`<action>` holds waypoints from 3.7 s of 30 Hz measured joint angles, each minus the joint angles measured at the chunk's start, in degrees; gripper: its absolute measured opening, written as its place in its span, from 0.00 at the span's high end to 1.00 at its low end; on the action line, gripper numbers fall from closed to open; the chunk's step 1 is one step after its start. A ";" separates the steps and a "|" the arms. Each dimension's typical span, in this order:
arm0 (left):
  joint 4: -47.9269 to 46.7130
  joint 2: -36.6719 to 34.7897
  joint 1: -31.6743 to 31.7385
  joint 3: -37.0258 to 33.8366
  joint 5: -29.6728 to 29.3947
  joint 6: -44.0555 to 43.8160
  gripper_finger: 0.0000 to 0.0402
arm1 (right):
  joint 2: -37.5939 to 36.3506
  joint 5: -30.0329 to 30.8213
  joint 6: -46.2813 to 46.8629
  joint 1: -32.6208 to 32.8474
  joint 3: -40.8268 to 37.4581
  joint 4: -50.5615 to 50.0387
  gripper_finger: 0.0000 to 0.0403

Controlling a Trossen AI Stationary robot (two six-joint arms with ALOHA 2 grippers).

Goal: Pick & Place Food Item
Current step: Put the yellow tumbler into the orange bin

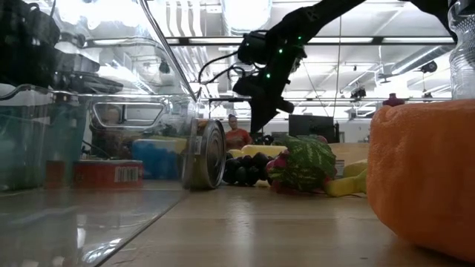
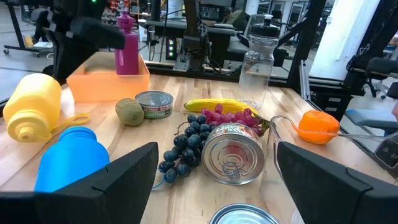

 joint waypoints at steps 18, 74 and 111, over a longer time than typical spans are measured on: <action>-0.01 0.00 -0.01 0.00 0.00 0.00 0.16 | 0.04 -1.73 3.37 0.42 -8.98 12.99 0.51; 0.00 0.02 0.00 0.00 -0.02 0.00 0.16 | 1.46 -11.23 -0.20 -3.98 -4.78 12.08 0.49; 0.00 0.00 -0.02 -0.02 -0.02 0.00 0.16 | -7.53 0.25 6.31 1.24 -31.69 46.21 0.49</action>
